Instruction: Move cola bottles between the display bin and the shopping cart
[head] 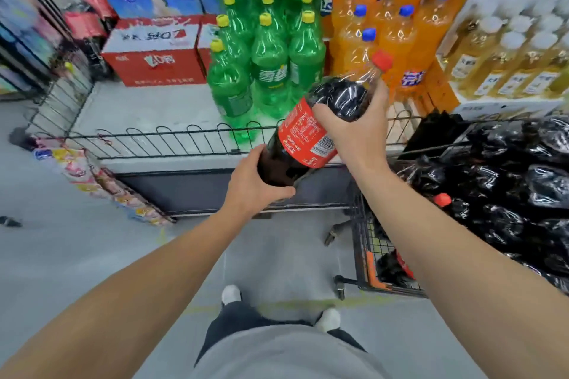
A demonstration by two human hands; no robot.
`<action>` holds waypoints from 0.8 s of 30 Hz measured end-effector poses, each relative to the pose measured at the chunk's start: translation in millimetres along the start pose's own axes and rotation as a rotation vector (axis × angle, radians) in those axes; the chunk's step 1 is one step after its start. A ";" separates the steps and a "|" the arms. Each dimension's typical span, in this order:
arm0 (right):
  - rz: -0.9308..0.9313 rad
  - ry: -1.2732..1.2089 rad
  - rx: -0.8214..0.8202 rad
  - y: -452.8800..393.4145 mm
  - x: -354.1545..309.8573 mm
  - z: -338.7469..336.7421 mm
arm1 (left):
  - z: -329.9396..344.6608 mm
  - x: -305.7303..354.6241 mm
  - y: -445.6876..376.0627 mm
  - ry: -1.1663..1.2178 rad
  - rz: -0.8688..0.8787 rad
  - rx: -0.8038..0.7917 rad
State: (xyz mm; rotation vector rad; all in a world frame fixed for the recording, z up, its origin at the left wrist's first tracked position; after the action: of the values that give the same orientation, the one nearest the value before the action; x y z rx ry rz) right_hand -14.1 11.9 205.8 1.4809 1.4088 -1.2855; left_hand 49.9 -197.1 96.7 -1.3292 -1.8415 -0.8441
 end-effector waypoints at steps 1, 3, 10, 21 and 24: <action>-0.020 0.001 -0.019 2.9 -9.9 17.1 | -16.6 -6.8 1.1 0.016 -0.006 0.023; -0.051 -0.001 -0.063 10.5 -30.1 54.6 | -50.1 -24.9 1.8 0.035 -0.034 0.060; -0.104 0.016 -0.110 39.1 -85.5 198.4 | -181.9 -95.7 -17.5 0.058 -0.062 0.117; -0.116 0.004 -0.107 28.8 -148.6 365.3 | -337.4 -154.4 -98.9 0.027 0.013 0.145; -0.116 0.009 -0.089 1.8 -153.5 396.0 | -351.0 -164.3 -139.7 0.031 -0.005 0.131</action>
State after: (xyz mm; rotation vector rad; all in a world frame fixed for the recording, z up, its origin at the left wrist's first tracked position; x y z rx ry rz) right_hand -70.9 -406.3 252.9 1.3653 1.5572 -1.2699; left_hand 10.8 -605.4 134.6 -1.2234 -1.8439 -0.7303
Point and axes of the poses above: each hand's wrist, its own y-axis away from the middle knuckle, its own z-axis out of the palm, x = y × z, the point moved 8 cm from there along -y, towards the middle knuckle, and after that the axes turned 5 degrees about y, right-handed, at the moved point
